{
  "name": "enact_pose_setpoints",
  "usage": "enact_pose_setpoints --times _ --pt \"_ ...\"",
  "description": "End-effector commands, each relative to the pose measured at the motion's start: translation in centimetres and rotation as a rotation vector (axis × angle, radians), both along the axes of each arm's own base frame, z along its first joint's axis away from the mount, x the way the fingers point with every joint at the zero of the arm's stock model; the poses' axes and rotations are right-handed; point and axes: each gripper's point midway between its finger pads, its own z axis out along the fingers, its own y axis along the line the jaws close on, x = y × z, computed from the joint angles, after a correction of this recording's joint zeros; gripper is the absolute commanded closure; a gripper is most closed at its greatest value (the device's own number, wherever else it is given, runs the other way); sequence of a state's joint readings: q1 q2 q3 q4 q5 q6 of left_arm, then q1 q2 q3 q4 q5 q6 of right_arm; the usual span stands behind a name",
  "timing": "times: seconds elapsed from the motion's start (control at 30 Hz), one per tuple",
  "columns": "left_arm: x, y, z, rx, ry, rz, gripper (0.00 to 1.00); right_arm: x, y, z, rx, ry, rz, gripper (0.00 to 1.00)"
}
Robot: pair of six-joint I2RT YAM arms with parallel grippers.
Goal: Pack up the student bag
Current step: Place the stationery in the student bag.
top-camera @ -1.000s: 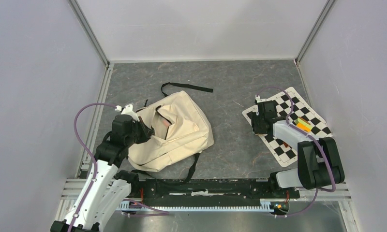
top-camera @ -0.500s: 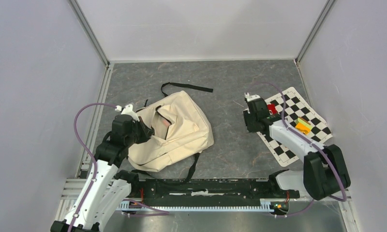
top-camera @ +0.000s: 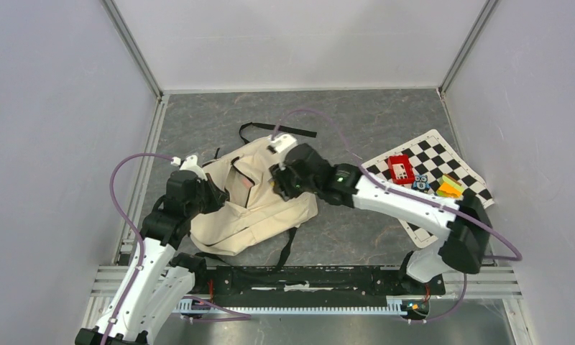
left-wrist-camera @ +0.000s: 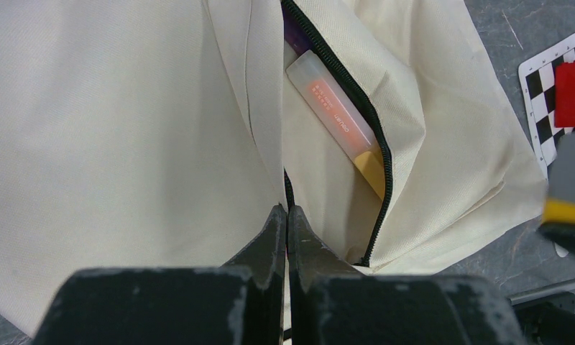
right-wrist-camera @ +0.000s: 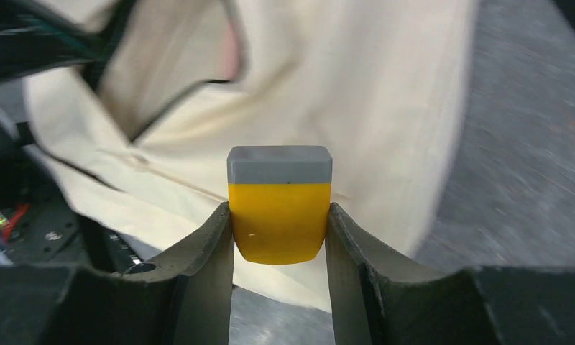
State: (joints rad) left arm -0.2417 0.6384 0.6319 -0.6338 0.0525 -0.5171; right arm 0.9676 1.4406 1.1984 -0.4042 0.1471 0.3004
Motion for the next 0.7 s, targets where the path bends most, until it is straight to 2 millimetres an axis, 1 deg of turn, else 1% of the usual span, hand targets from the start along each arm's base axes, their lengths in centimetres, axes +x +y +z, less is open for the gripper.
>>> enact_pose_setpoints --times 0.0,0.1,0.17,0.2,0.33,0.43,0.57,0.63,0.67 --pt "1.2 0.9 2.2 0.037 -0.093 0.023 0.98 -2.3 6.8 1.5 0.050 0.019 0.137 1.00" --pt "1.2 0.9 2.2 0.036 -0.094 0.023 0.98 -3.8 10.4 1.6 0.109 0.046 0.221 1.00" --pt "1.2 0.9 2.2 0.035 -0.095 0.023 0.98 -4.4 12.2 1.5 0.158 0.089 0.253 1.00" --pt "1.2 0.9 2.2 0.036 -0.094 0.023 0.98 -4.4 12.7 1.0 0.168 0.115 0.244 1.00" --pt "1.2 0.8 2.2 0.035 -0.094 0.020 0.98 -3.8 14.6 -0.4 0.179 0.160 0.213 1.00" --pt "1.2 0.8 2.2 0.033 -0.094 0.020 0.98 -3.3 15.9 -0.7 0.193 0.164 0.207 1.00" --pt "1.2 0.7 2.1 0.033 -0.090 0.016 0.98 -1.9 17.2 -0.9 0.195 0.143 0.183 1.00" --pt "1.2 0.7 2.1 0.032 -0.090 0.015 0.98 -1.1 17.7 -1.5 0.179 0.132 0.163 1.00" --pt "1.2 0.7 2.1 0.032 -0.089 0.014 0.98 -0.7 17.9 -2.1 0.159 0.124 0.150 1.00"
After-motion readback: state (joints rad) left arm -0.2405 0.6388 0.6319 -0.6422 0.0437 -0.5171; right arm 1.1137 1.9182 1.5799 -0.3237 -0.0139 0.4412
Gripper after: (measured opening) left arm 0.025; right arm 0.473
